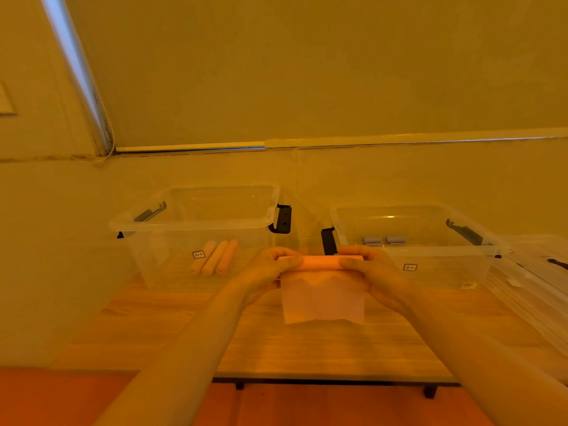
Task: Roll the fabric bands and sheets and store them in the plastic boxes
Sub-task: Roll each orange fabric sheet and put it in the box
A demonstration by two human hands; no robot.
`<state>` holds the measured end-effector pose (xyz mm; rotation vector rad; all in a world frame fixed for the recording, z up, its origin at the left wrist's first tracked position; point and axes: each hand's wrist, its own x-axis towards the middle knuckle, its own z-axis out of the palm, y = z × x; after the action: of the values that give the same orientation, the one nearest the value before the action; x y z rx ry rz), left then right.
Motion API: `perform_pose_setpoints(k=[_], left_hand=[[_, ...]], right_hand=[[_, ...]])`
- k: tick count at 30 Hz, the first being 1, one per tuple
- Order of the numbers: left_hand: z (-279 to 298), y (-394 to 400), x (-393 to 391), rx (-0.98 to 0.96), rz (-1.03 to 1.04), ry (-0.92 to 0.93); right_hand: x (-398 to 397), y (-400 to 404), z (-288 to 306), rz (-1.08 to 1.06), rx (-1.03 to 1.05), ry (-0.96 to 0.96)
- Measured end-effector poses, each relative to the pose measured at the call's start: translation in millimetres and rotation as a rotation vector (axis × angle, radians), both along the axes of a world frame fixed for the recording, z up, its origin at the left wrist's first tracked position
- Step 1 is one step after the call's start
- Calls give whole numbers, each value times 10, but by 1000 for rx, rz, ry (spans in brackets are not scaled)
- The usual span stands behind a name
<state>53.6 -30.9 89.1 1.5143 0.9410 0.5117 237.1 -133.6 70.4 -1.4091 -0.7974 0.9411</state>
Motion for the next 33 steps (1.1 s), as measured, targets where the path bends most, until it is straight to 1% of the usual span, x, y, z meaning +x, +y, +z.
perform_pose_setpoints(k=[3,5,7,9,14,17,19,21,23,26,29,31,33], left_hand=[[-7,5,0,52,6,-27],[-15,1,-9,63,-3,-51],[-23,-2,-14,69,-8,-68],[-23,-18,-11,49,-10,-94],[-1,-63,1,-83,-14,-153],[-11,-49,-11,-86,-25,-142],[-29,-25,-19,-56,-19,-136],[-48,-4,-22,-26,-8,-130],[-57,3,-26,0,-6,-123],[-53,15,-30,14,3,-123],[-39,11,-30,-70,-14,-146],[-36,0,-31,-107,-24,-118],[-49,5,-36,-102,-22,-83]], right_hand=[[-6,10,-5,42,-93,87],[-34,-2,9,63,-194,74],[-38,-13,10,51,-237,23],[-17,-18,2,48,-205,0],[20,-14,-12,23,-68,-40],[37,-5,2,13,-63,-62],[36,13,14,17,-91,-13],[27,27,23,10,-130,114],[16,25,26,27,-172,169],[12,5,9,62,-180,100],[38,6,-21,50,-113,68],[52,13,-33,32,-86,31],[61,26,-47,33,-76,9]])
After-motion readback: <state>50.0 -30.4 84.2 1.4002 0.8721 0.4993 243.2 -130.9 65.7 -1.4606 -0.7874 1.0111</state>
